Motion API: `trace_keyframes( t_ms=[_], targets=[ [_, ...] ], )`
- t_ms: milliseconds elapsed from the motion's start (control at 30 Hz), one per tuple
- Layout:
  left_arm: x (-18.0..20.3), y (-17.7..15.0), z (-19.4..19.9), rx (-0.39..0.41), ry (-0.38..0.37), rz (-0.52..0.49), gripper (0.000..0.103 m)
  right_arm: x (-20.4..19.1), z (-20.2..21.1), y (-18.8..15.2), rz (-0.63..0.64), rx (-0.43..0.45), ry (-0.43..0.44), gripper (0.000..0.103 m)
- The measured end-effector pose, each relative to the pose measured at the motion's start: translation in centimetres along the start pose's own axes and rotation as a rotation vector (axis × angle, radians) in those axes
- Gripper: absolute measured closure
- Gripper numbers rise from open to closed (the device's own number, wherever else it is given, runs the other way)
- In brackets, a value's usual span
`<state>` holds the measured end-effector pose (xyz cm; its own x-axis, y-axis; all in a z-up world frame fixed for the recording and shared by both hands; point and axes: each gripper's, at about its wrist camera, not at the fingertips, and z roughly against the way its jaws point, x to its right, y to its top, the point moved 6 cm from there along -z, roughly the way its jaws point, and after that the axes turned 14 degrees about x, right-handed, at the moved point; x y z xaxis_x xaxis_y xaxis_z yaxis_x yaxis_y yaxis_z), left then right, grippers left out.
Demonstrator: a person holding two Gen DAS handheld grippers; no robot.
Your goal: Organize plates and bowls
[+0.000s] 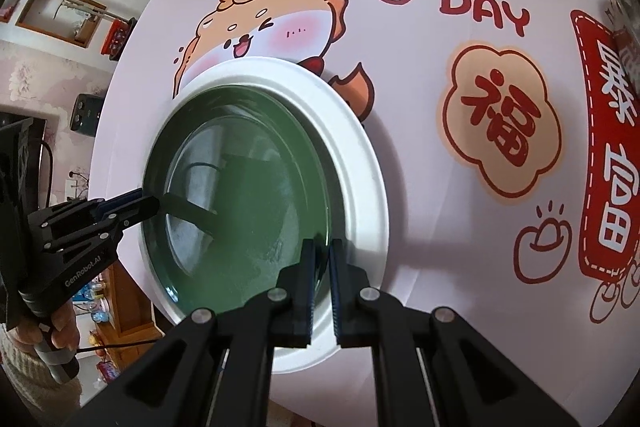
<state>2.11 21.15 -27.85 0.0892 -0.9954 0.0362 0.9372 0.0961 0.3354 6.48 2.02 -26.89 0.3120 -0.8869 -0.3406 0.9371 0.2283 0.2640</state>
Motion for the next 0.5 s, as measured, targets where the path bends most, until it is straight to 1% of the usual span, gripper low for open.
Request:
trace_keyframes(
  t_ms=[100,167,200,267,300,333,367,400,433,500],
  targets=[
    [0.1,0.0,0.0,-0.003,-0.006,0.0,0.085,-0.4,0.1,0.1,0.024,-0.001,-0.013,0.096],
    [0.5,-0.1,0.1,-0.005,-0.006,-0.008,0.078,-0.7,0.0,0.1,0.047,-0.008,-0.025,0.096],
    [0.7,-0.1,0.1,-0.004,-0.005,-0.012,0.077,-1.0,0.1,0.1,0.056,-0.01,-0.031,0.096],
    [0.9,0.0,0.2,-0.004,-0.001,-0.016,0.071,-1.4,0.3,0.0,0.07,-0.009,-0.036,0.091],
    [1.0,0.0,0.4,-0.002,0.001,-0.016,0.069,-1.6,0.6,0.1,0.072,-0.004,-0.031,0.085],
    [1.0,0.1,0.6,0.005,0.009,-0.018,0.061,-1.8,0.8,0.2,0.074,0.003,-0.025,0.077],
    [1.1,0.3,0.8,0.014,0.024,-0.023,0.05,-1.8,0.9,0.3,0.078,0.009,-0.026,0.074],
    [1.0,0.6,1.2,0.029,0.044,-0.032,0.046,-2.0,1.2,0.4,0.088,0.021,-0.035,0.071],
    [1.1,0.7,1.5,0.042,0.055,-0.04,0.044,-2.0,1.4,0.5,0.097,0.03,-0.041,0.07],
    [1.3,1.1,2.0,0.053,0.061,-0.047,0.044,-2.1,1.7,0.7,0.108,0.039,-0.044,0.07]
  ],
)
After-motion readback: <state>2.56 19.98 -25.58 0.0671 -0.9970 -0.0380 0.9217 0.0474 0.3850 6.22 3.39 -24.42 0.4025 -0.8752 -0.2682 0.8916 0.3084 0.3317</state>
